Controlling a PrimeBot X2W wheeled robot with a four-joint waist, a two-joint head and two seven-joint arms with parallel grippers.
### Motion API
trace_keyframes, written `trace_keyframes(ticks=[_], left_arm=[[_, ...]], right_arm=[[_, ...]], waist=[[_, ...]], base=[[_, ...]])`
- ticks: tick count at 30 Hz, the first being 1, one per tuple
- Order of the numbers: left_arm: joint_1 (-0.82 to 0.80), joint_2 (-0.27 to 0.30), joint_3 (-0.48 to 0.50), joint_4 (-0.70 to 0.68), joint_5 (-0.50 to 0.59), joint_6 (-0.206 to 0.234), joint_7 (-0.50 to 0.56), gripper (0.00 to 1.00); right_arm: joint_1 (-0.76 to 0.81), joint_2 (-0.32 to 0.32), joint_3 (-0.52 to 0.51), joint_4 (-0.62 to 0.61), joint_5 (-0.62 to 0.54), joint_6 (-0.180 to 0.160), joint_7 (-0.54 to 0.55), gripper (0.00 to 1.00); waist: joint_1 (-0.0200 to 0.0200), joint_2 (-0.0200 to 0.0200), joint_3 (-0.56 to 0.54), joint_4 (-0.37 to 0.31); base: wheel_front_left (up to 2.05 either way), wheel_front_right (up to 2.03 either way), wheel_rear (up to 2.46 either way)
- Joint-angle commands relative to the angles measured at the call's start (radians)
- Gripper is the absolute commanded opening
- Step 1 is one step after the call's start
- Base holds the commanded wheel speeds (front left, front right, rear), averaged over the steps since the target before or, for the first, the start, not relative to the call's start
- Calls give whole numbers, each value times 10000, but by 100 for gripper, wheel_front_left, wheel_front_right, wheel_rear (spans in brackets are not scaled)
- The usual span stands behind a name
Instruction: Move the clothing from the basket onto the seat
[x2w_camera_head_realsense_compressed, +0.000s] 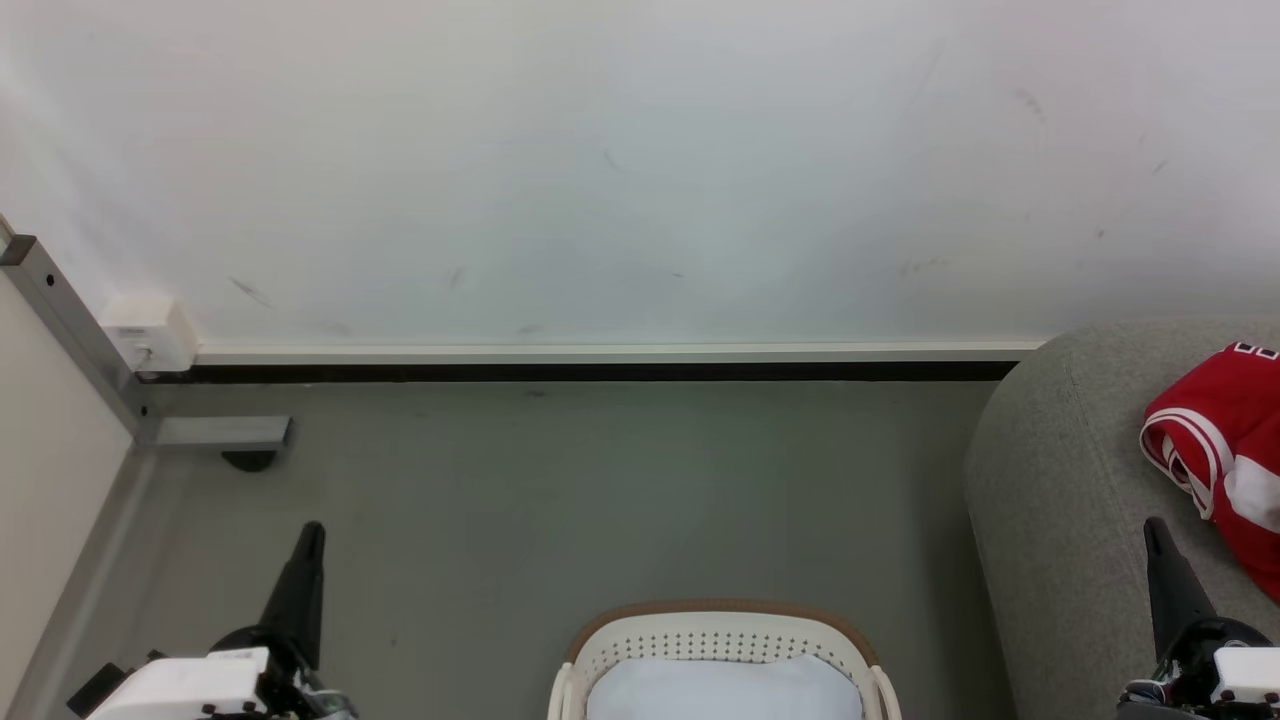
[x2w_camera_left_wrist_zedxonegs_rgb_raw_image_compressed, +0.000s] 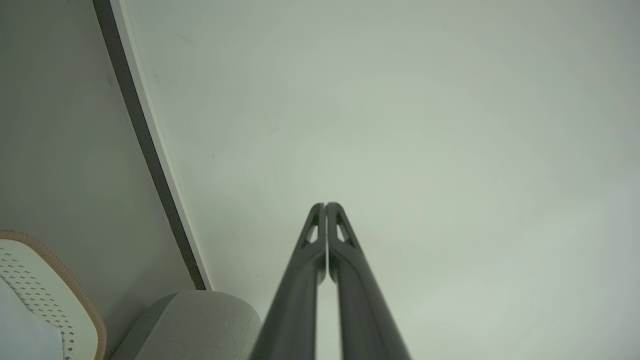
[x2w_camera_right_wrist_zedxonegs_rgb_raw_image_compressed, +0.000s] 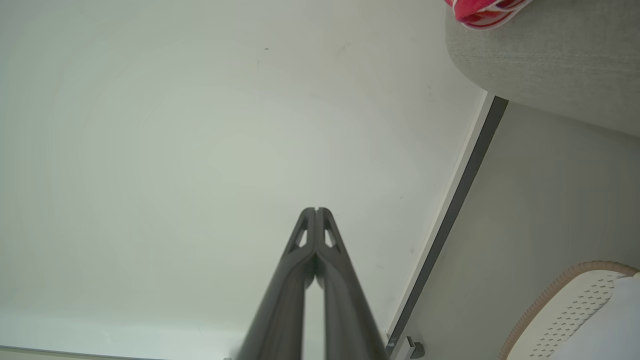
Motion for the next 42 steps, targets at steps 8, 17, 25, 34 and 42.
trace_keyframes(ticks=[8, 17, 25, 34, 42], left_arm=[[-70, 59, 27, -44, -129, 20, 38, 0], [-70, 59, 27, -47, -127, 21, 38, 0], [-69, 59, 27, -48, -128, 21, 38, 0], [-69, 59, 27, -49, -128, 21, 38, 0], [-68, 59, 27, -50, -128, 22, 38, 0]], right_arm=[[-69, -139, 74, -57, 100, -21, -66, 0], [-73, -175, 132, -81, 154, -21, -136, 0], [-76, -209, 175, -93, 199, -21, -166, 0], [-78, -254, 234, -108, 250, -21, -230, 0], [-80, -294, 286, -125, 295, -21, -255, 0]], waist=[[0, 0, 0, 0], [0, 0, 1, 0], [0, 0, 1, 0], [0, 0, 2, 0], [0, 0, 2, 1]], base=[[0, 0, 0], [0, 0, 0], [0, 0, 0], [0, 0, 0], [0, 0, 0]])
